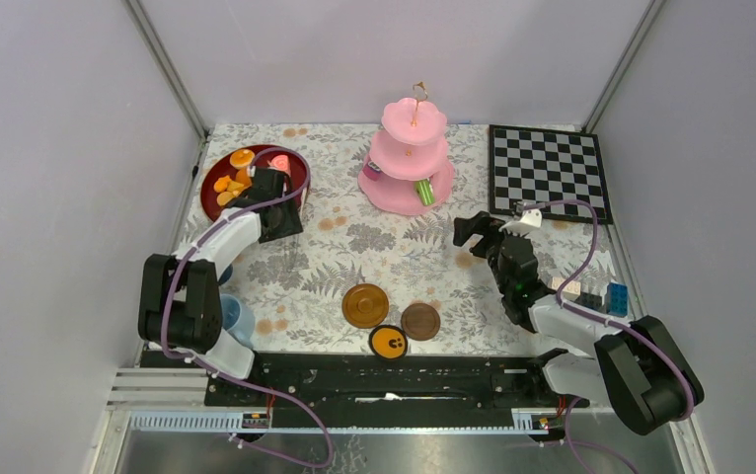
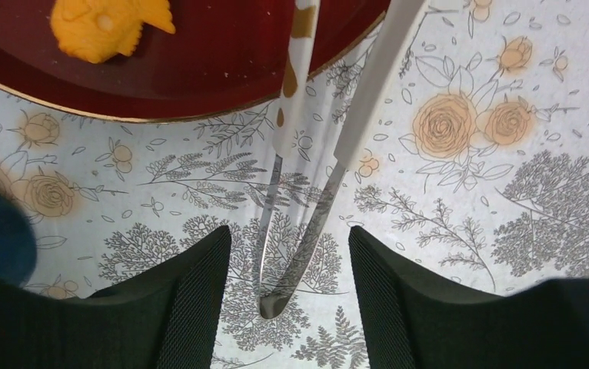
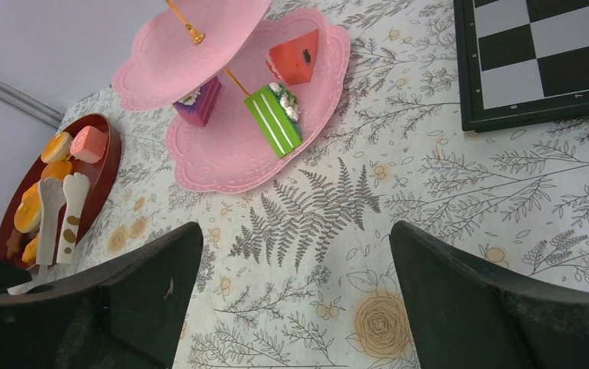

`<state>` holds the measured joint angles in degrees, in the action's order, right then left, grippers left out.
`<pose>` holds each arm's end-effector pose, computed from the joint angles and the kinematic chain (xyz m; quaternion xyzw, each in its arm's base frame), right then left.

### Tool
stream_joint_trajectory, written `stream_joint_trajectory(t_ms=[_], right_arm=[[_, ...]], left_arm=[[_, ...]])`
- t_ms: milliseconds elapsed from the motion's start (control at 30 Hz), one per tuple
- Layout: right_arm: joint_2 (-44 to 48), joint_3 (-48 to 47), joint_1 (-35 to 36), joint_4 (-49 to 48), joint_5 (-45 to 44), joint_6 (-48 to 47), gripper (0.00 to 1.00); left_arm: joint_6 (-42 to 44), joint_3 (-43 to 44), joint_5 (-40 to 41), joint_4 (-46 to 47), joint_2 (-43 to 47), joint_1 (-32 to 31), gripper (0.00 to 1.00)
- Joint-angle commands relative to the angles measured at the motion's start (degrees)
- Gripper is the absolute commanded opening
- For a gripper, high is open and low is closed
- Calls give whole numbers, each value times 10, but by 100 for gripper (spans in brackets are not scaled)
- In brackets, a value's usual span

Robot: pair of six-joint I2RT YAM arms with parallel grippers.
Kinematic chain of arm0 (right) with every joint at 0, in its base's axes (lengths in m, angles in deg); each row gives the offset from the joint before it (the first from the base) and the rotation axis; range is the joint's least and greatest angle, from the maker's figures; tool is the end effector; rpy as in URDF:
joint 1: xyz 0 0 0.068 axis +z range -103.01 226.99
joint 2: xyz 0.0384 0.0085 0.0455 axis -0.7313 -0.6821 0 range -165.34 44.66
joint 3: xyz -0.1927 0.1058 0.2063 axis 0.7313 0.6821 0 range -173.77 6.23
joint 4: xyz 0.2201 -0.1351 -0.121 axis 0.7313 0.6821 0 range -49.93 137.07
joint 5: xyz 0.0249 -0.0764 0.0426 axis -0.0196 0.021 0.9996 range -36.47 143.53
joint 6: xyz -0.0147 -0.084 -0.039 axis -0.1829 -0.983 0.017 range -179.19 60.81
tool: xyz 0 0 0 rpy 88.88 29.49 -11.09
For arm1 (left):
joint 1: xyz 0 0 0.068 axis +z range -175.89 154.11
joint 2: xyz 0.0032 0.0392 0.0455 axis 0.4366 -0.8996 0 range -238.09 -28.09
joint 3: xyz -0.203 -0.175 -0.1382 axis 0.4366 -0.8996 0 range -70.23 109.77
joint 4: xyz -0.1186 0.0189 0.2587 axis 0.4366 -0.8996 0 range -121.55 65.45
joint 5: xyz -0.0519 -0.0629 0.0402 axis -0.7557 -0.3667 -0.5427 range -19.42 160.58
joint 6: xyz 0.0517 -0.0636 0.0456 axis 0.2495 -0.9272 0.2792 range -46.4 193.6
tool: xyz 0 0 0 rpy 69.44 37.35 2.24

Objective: Serve the afternoon tea
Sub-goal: Adjust the clamp at the center of the board.

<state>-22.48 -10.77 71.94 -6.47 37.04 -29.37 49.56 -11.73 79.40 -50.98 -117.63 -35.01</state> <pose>0.2640 0.0963 0.2053 0.1287 0.7166 0.2187 0.6497 0.3623 -0.0451 0.1862 -0.1456 0.9463 -0.0090 0.2886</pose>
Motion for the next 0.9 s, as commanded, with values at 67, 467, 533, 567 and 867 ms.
stream_joint_trajectory(t_ms=[67, 467, 533, 567, 867], right_arm=[[-14, -34, -6, -3, 15, -8, 98], [-25, -45, -5, 4, 29, -13, 98], [-28, -51, -5, 10, 37, -16, 98], [-31, -56, -5, 14, 42, -19, 98], [-57, -99, 79, 50, -21, 3, 98]], left_arm=[[32, 16, 0, 9, 22, 20, 57], [63, 45, 24, -15, -76, 13, 48], [66, 48, 29, -15, -99, 9, 41], [67, 50, 34, -17, -110, 7, 37], [66, 46, 60, -10, -99, -37, 0]])
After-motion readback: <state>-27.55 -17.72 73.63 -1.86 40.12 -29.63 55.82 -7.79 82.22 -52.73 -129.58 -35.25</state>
